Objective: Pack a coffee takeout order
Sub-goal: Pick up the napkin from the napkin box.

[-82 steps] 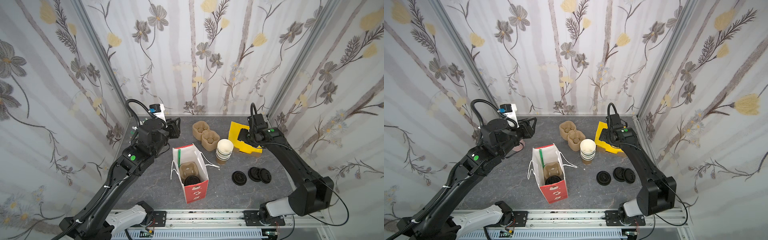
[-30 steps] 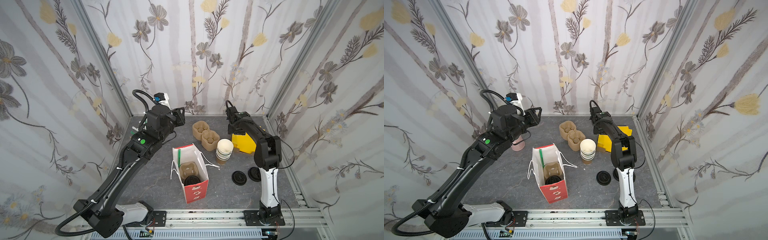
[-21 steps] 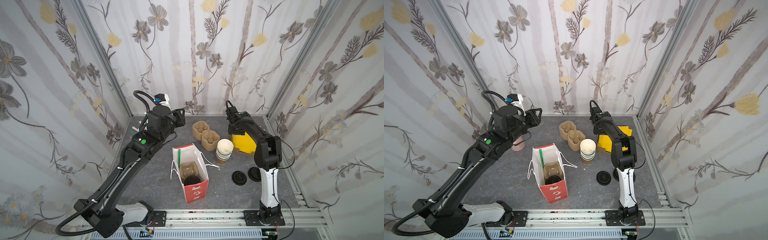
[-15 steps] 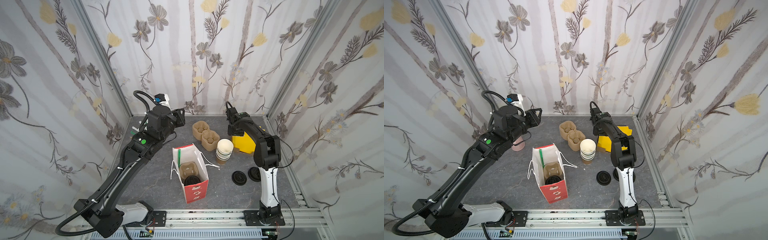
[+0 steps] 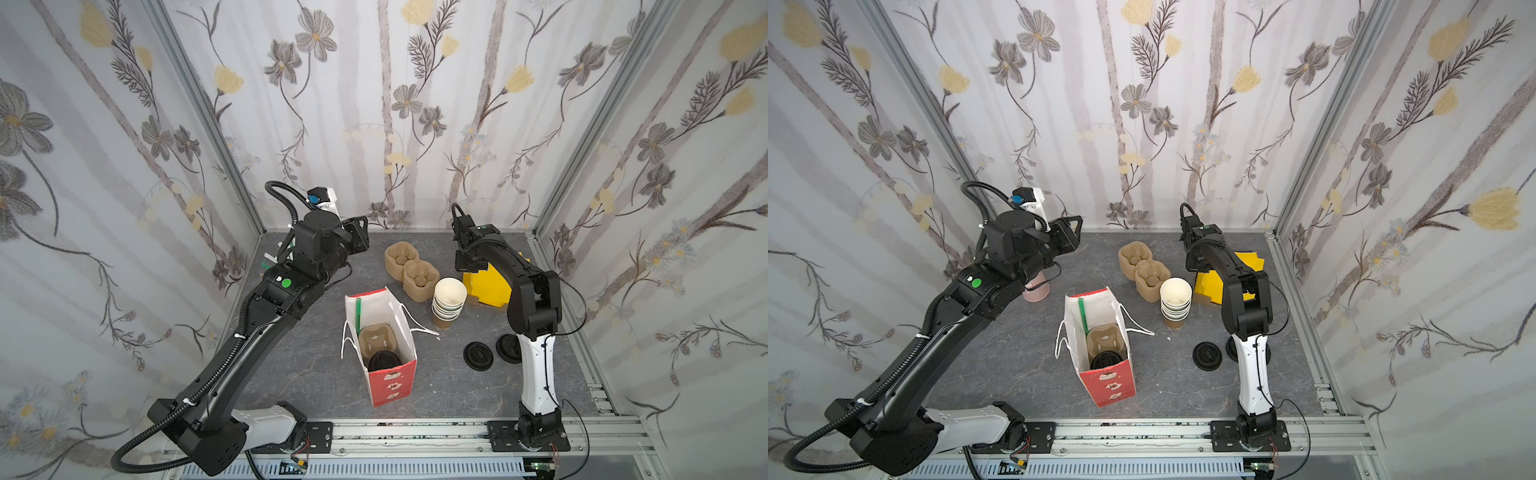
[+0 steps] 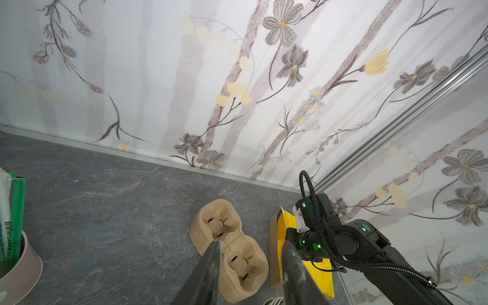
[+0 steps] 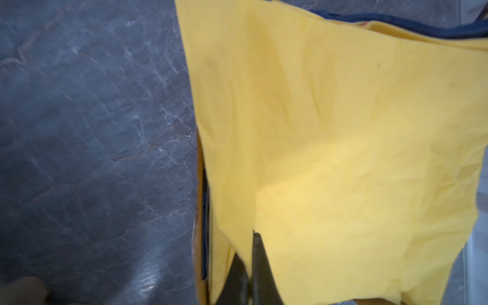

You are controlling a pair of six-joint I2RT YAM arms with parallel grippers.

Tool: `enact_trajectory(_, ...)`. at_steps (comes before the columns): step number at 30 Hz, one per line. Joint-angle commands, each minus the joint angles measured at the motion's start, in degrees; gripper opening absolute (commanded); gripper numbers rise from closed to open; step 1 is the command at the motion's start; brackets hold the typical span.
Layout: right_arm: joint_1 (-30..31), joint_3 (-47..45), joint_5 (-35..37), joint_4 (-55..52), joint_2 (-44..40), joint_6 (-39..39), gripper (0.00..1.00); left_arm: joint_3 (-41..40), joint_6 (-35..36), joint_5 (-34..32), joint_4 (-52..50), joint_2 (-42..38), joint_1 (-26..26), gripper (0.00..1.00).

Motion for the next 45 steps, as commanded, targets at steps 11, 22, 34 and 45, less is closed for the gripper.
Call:
enact_trajectory(11,-1.5,0.4,-1.0,0.2,-11.3,-2.1,0.0,-0.8,1.2,-2.8,1.9,-3.1,0.5,0.38)
enact_trajectory(22,-4.4,-1.7,-7.9,2.2,-25.7,-2.2,0.0,-0.8,12.8,5.3,6.3,-3.2,-0.7,0.38)
enact_trajectory(34,-4.8,-7.4,-23.9,6.5,-49.7,-3.9,0.0,-2.9,31.1,19.7,14.5,-2.9,-5.2,0.46)
enact_trajectory(45,6.1,-13.7,-40.5,15.3,-65.1,-10.6,0.0,-5.0,35.7,35.5,15.3,-4.2,-7.3,0.48)
